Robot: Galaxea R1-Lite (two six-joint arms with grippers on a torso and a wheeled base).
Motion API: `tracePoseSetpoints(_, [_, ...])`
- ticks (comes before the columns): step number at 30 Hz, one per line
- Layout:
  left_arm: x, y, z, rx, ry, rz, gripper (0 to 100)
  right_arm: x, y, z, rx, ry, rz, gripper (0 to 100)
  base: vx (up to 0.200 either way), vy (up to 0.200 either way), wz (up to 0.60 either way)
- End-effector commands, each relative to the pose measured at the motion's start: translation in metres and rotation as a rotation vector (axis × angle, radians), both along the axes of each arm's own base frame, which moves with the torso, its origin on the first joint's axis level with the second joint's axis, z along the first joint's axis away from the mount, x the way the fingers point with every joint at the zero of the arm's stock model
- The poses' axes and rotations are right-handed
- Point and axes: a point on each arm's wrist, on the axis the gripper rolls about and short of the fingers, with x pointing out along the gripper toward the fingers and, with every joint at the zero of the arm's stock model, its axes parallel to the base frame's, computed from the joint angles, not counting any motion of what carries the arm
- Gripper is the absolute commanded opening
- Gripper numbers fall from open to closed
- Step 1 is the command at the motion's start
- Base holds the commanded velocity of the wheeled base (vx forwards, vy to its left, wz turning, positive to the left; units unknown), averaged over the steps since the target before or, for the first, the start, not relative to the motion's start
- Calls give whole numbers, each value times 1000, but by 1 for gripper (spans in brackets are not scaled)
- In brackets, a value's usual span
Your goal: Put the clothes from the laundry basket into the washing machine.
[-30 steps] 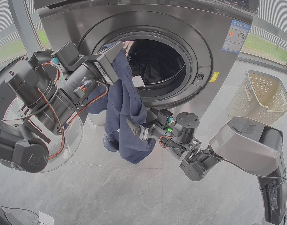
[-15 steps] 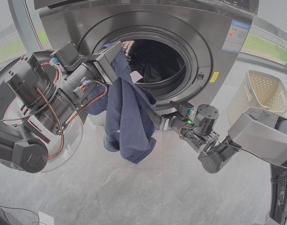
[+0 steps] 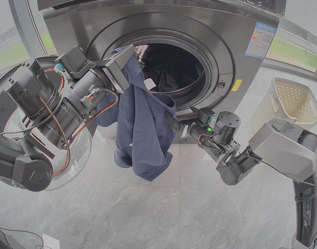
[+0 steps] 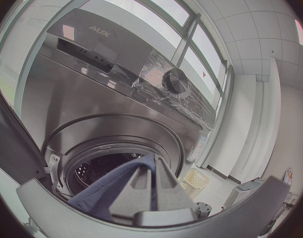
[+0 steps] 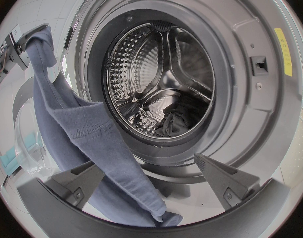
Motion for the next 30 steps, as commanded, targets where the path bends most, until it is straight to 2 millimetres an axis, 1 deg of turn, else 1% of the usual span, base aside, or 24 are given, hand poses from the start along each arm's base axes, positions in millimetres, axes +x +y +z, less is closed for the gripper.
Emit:
tracePoseSetpoints(1, [0,0,0,0,-1,-1,0,9,14,-21,-7,14,14,100,0,0,0])
tracePoseSetpoints(5, [-1,0,-1,2,-1,-4,0,11,20,-26,-7,10,25,100,0,0,0])
tracePoseSetpoints(6, [-1,0,-1,2,-1,-4,0,11,25,-23,6,-13,37,100,0,0,0])
tracePoseSetpoints(8, [-1,0,-1,3,-1,-5,0,12,28,-17,21,-33,50,100,0,0,0])
tracePoseSetpoints(13, [-1,0,-1,3,-1,-3,0,10,32,-14,31,-53,81,100,0,0,0])
tracePoseSetpoints(14, [-1,0,-1,3,-1,-3,0,9,32,-14,34,-57,82,0,0,0,0])
tracePoseSetpoints(17, [-2,1,-2,4,2,-5,0,9,30,-14,36,-59,83,0,0,0,0])
tracePoseSetpoints(20, [-2,2,-5,11,10,-7,0,7,26,-8,46,-76,78,0,0,0,0])
tracePoseSetpoints(21, [-3,3,-4,9,9,-7,0,5,23,-4,49,-80,75,0,0,0,0])
tracePoseSetpoints(23, [-6,5,-5,6,12,-6,0,-3,16,12,61,-99,72,0,0,0,0])
tracePoseSetpoints(24, [-6,6,-5,6,12,-5,0,-4,15,14,64,-101,73,0,0,0,0])
tracePoseSetpoints(25, [-7,11,-4,1,13,6,0,-17,6,28,81,-98,76,0,0,0,0])
tracePoseSetpoints(28, [-14,19,-1,-4,9,22,0,-46,-13,54,130,-81,82,0,0,0,0])
tracePoseSetpoints(30, [-19,25,-3,1,17,32,0,-65,-25,71,148,-93,82,0,0,0,0])
